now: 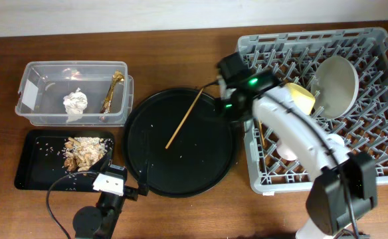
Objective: Sort waste into correct bins and load items into the dishwasher rack
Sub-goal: 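Place the chopsticks into the left edge of the dish rack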
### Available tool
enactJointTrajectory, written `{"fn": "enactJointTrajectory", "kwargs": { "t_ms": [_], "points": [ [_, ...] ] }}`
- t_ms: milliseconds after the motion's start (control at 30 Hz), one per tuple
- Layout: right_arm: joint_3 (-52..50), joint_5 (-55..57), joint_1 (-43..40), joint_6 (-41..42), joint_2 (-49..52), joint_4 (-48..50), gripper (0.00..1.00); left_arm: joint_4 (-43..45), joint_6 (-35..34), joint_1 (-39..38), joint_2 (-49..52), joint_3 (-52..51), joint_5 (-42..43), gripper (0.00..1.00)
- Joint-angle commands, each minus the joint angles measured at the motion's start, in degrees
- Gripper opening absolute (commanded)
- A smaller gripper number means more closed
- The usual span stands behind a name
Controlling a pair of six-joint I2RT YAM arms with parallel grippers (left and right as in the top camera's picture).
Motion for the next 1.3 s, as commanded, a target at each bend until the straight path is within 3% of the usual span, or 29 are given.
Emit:
{"fn": "enactJointTrajectory", "kwargs": {
  "t_ms": [0,100,167,400,433,567,733,1067,1267],
  "points": [
    [0.2,-4.0,8.4,11.6,0.2,5.2,0.47,0.3,0.7,0.4,-0.3,-0.5,0.6,0.99],
    [0.2,5.0,12.9,22.5,4.9,11.5,0.52,0.3,0.7,0.4,-0.3,-0.5,0.6,0.99],
    [0.2,6.8,12.8,23.5,10.3,17.7,0.52,0.3,0.7,0.4,-0.3,-0.5,0.6,0.99],
    [0.2,6.4,9.4,29.3,19.9,22.9,0.51,0.3,0.7,0.4,-0.3,-0.5,0.6,0.99],
    [0.2,6.1,9.3,29.3,20.7,22.9,0.49,0.3,0.7,0.4,-0.3,-0.5,0.6,1.0],
    [0.2,6.5,9.3,29.2,21.3,19.4,0.2,0.3,0.7,0.4,-0.3,-0.5,0.6,0.99],
    [0.2,8.1,8.2,29.2,21.0,11.5,0.04,0.3,0.7,0.4,-0.3,-0.5,0.6,0.99],
    [1.9,9.7,3.2,10.4,-0.6,1.5,0.04,0.3,0.7,0.4,-0.3,-0.5,0.6,0.99],
    [1.7,14.4,-9.1,-7.1,-3.9,-1.2,0.04,0.3,0.7,0.4,-0.3,-0.5,0.6,0.99]
  ]
}}
